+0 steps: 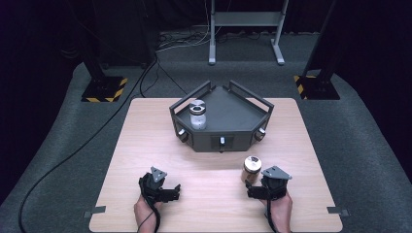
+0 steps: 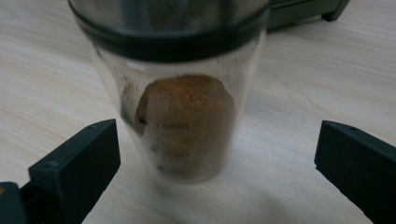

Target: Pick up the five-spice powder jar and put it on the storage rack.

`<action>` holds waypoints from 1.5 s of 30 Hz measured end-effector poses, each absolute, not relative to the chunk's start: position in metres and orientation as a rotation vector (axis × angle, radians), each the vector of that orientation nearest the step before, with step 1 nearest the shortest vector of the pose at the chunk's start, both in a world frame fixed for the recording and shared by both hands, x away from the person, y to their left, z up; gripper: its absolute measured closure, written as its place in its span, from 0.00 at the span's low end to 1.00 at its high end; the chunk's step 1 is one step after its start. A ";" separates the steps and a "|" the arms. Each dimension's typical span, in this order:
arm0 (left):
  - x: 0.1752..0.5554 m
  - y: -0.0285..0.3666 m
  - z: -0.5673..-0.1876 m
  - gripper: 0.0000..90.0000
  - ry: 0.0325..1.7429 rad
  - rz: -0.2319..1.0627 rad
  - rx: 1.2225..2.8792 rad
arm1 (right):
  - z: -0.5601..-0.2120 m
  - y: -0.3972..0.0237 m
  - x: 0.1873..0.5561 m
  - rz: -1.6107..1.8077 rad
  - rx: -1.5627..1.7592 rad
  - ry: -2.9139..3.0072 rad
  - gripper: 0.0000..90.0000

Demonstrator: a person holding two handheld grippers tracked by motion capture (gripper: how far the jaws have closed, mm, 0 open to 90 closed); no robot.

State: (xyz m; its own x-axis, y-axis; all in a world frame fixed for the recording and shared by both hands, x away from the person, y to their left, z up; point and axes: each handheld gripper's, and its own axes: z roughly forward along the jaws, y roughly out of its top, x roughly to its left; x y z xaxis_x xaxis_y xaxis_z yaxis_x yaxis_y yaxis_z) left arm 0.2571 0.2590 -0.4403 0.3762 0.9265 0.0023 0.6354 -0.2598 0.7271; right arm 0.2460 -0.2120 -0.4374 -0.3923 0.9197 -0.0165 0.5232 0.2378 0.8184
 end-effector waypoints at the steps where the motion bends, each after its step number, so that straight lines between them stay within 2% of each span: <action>1: 0.257 0.259 -0.440 0.01 1.342 0.581 1.995 | -0.438 -0.210 0.249 1.039 1.315 2.008 0.00; 19: 0.257 0.259 -0.440 0.01 1.342 0.581 1.995 | -0.443 -0.198 0.268 1.055 1.293 2.008 0.00; 20: 0.257 0.259 -0.440 0.01 1.342 0.582 1.995 | -0.443 -0.198 0.269 1.055 1.295 2.010 0.04; 21: 0.257 0.259 -0.440 0.01 1.342 0.583 1.995 | -0.443 -0.198 0.269 1.056 1.284 2.010 0.15; 22: 0.257 0.259 -0.440 0.01 1.341 0.584 1.995 | -0.443 -0.198 0.269 1.056 1.284 2.010 0.15; 24: 0.257 0.259 -0.440 0.01 1.342 0.583 1.995 | -0.444 -0.203 0.269 1.088 1.263 2.028 0.24; 25: 0.257 0.259 -0.440 0.01 1.342 0.583 1.995 | -0.444 -0.203 0.269 1.088 1.263 2.028 0.24; 28: 0.257 0.259 -0.440 0.01 1.342 0.584 1.995 | -0.444 -0.205 0.271 1.107 1.249 2.055 0.33; 45: 0.257 0.259 -0.440 0.01 1.341 0.582 1.995 | -0.441 -0.203 0.270 1.083 1.223 2.070 0.34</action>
State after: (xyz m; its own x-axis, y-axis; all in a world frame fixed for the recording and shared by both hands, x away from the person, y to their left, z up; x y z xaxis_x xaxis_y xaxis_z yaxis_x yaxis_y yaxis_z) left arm 0.2570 0.2589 -0.4404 0.3762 0.9265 0.0030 0.6351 -0.2602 0.7273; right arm 0.2700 -0.2026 -0.4410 -0.4718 0.8814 -0.0224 0.4840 0.2801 0.8290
